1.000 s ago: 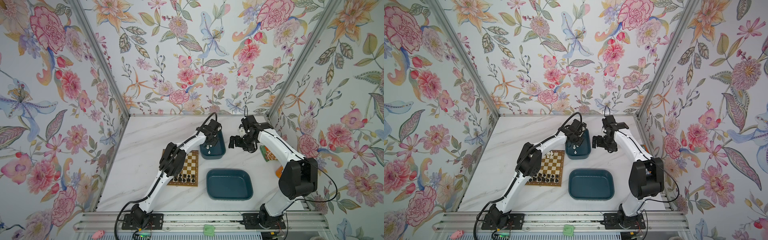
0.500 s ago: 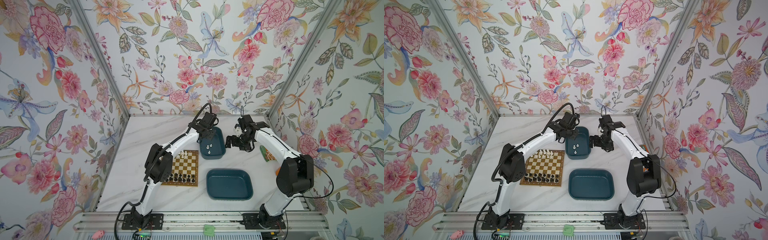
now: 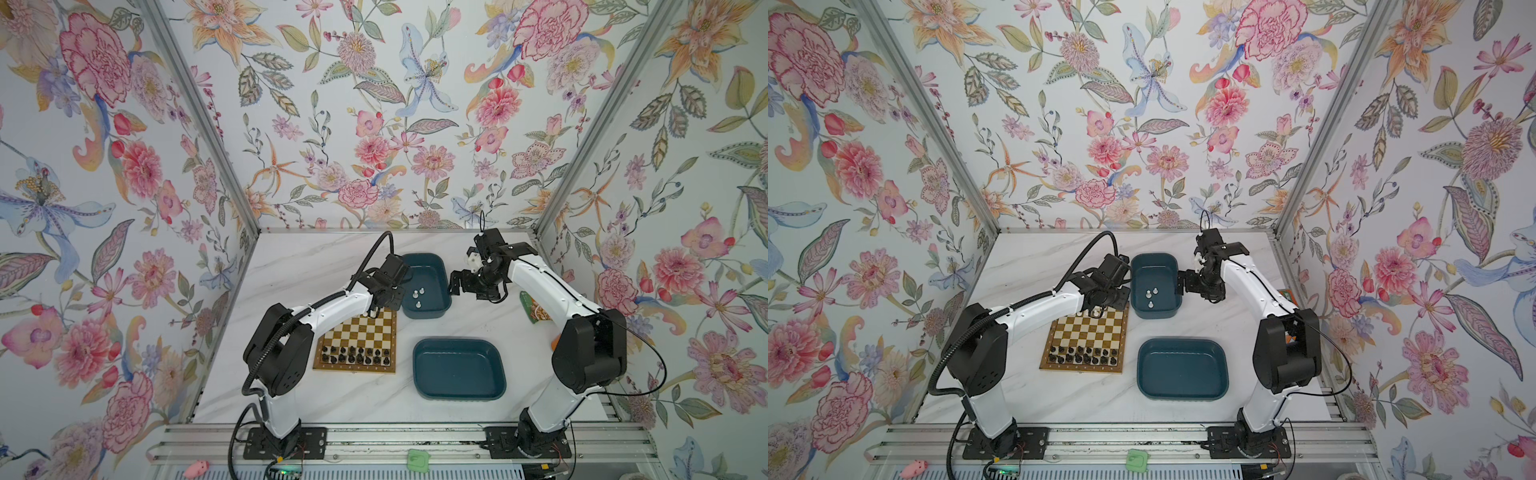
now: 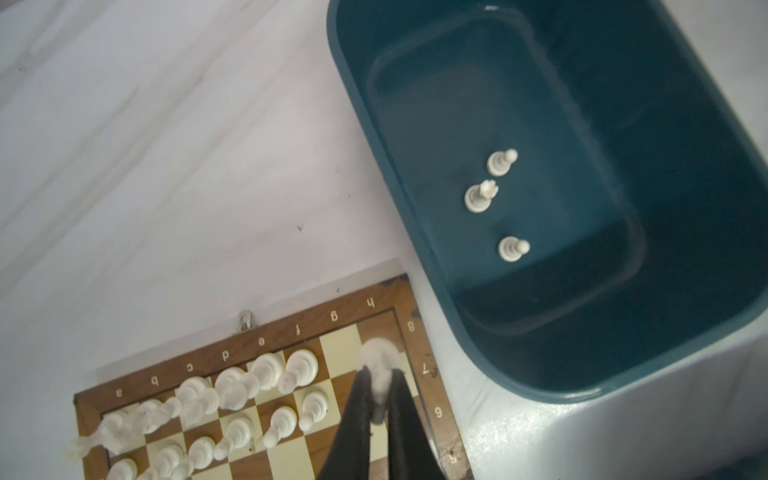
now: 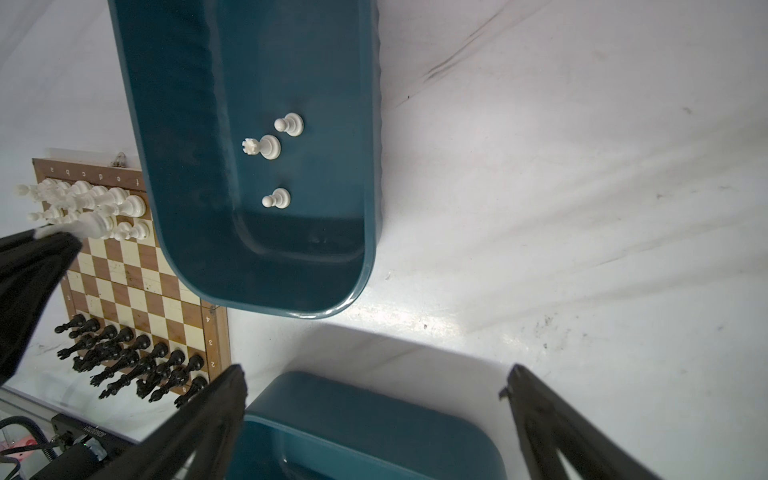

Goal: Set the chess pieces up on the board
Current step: 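Lift the white piece with the left gripper and carry it over the board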

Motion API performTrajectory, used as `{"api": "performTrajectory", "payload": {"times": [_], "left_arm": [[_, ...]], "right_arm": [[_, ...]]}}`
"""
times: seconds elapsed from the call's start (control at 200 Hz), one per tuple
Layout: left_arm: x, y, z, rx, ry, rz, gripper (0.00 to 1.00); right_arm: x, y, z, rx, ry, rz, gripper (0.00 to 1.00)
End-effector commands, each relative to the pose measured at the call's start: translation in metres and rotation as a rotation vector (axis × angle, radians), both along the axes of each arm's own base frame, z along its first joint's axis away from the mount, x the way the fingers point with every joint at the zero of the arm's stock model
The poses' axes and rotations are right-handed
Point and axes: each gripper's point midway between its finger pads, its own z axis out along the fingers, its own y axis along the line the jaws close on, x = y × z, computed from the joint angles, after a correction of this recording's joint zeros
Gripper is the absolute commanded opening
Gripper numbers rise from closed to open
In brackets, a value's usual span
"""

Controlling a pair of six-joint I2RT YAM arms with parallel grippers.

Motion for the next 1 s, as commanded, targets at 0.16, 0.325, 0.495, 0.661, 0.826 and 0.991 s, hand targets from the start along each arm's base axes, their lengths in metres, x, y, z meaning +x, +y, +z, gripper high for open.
{"api": "performTrajectory", "payload": {"times": [0.16, 0.325, 0.495, 0.661, 0.826, 0.991], "left_arm": [[0.004, 0.007, -0.013, -0.012, -0.017, 0.043, 0.00], [0.003, 0.014, -0.026, 0.003, 0.004, 0.046, 0.00], [0.001, 0.025, -0.038, 0.018, 0.014, 0.058, 0.00], [0.002, 0.030, -0.045, 0.014, 0.027, 0.066, 0.00], [0.004, 0.034, -0.049, 0.023, 0.028, 0.070, 0.00], [0.006, 0.034, -0.049, 0.013, 0.025, 0.071, 0.00]], "right_arm": [[0.008, 0.016, 0.012, 0.011, -0.035, 0.025, 0.99], [0.008, 0.017, 0.013, 0.004, -0.038, 0.020, 0.99], [0.007, 0.017, 0.014, -0.003, -0.041, 0.015, 0.99], [0.006, 0.017, 0.012, -0.006, -0.036, 0.009, 0.99], [0.004, 0.018, 0.011, -0.011, -0.034, 0.008, 0.99], [0.003, 0.019, 0.011, -0.012, -0.034, 0.011, 0.99]]}}
